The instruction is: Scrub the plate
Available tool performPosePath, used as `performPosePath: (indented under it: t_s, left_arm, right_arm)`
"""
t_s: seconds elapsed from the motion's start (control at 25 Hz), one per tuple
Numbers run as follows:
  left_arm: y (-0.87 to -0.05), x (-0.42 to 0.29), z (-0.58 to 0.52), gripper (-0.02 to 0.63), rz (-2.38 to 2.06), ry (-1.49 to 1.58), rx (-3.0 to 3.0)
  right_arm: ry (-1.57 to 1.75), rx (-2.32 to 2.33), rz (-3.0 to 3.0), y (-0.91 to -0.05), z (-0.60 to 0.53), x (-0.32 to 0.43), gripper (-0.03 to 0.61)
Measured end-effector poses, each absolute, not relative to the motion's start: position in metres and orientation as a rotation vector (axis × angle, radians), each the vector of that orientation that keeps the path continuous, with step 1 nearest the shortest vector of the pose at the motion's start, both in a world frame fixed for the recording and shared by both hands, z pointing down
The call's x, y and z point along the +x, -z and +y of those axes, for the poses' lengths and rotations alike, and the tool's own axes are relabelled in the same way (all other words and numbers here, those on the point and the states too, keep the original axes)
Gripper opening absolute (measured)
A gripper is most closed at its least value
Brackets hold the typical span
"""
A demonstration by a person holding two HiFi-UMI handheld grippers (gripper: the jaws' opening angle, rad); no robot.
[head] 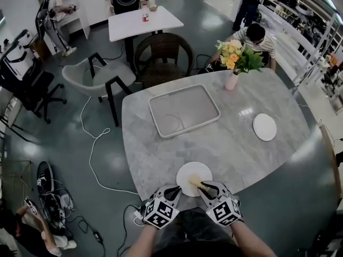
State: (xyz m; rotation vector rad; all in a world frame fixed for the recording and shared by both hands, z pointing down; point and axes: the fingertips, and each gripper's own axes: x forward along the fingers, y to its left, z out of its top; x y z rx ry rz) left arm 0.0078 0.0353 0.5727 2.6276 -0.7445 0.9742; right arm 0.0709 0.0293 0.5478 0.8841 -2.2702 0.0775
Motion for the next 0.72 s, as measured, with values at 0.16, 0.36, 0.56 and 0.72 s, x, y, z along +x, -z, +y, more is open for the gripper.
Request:
performPosePath:
  t_s: [0.16, 0.36, 0.56, 0.72]
  left_arm:
    - [-0.578, 0.007, 0.027, 0.014, -0.725, -1.042, 2.629]
    - [-0.582, 0.012, 0.030, 0.026, -0.646, -1.176, 2.663]
    - [-0.582, 0.016, 0.035, 0.026, -0.588, -1.277, 2.697]
    - [-0.583, 0.016, 0.034, 0.025, -0.564, -1.252, 2.698]
  right_arm:
    - [-0.017, 0.814, -2.264, -0.551, 0.030, 0.069, 0.074]
    - [0.079, 0.677, -2.235, -0.559, 0.041, 0.062, 0.074]
    - [0.017, 0.628, -2.257, -0.570, 0.052, 0.054, 0.075]
    - [-0.098, 0.726, -2.305, -0.564, 0.039, 0.050, 0.075]
